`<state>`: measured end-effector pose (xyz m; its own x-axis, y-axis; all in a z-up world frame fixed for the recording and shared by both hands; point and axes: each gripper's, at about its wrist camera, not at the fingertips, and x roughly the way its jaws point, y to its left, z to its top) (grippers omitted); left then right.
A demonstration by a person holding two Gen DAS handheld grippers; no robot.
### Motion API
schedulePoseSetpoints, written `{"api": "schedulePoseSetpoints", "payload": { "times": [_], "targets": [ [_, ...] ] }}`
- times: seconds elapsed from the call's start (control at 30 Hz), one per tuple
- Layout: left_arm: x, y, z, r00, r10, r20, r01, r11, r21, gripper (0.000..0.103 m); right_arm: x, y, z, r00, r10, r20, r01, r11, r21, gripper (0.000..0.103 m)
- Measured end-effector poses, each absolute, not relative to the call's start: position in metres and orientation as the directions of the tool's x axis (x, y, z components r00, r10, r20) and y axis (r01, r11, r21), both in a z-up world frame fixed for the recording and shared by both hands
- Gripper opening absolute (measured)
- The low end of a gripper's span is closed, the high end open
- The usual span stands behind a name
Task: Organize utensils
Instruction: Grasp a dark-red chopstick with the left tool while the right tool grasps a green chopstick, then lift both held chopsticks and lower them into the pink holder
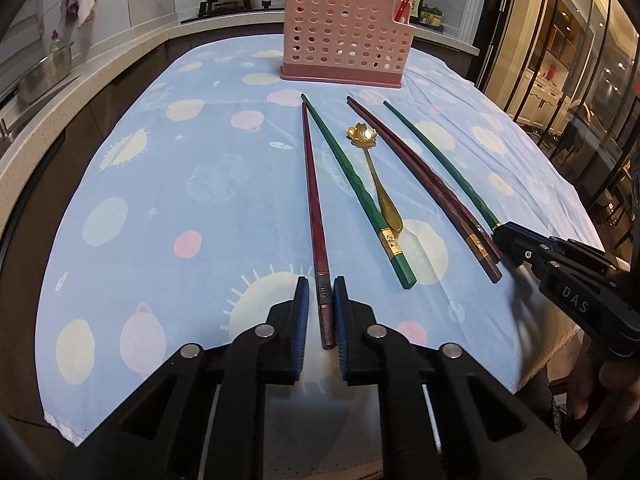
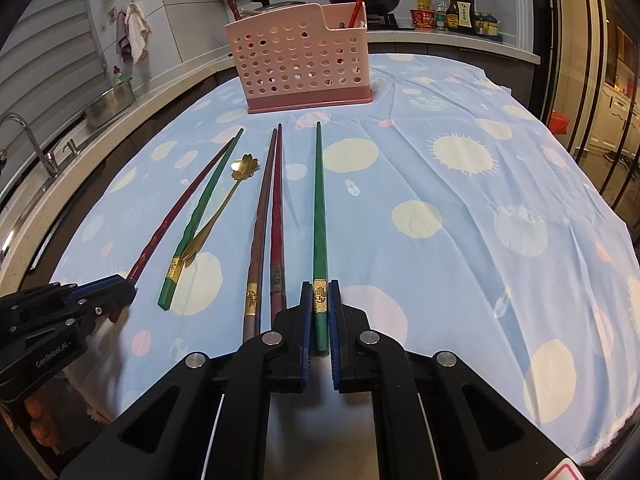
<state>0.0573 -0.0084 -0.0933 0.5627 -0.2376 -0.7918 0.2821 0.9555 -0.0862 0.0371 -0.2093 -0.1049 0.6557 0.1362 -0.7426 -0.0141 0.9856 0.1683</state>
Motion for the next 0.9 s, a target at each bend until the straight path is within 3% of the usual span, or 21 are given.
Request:
{"api": "schedulePoseSetpoints", "payload": {
  "times": [0.43,0.9],
  "targets": [
    [0.057,0.004,-0.068,0.587,-0.280,-0.759,0.280,0.951,-0.134,0.008,0.020,-0.229,-0.068,0.715,0.144,-0.684,-0.004,0.979,0.202,0.007],
    [0.091,0.016,0.025,0.755,-0.305,-0.581,0.289,0.949,-0.122,0.007,0.044,-0.260,0.024,0.850,0.166,-0.500,-0.045,0.968,0.246,0.007]
  ]
}}
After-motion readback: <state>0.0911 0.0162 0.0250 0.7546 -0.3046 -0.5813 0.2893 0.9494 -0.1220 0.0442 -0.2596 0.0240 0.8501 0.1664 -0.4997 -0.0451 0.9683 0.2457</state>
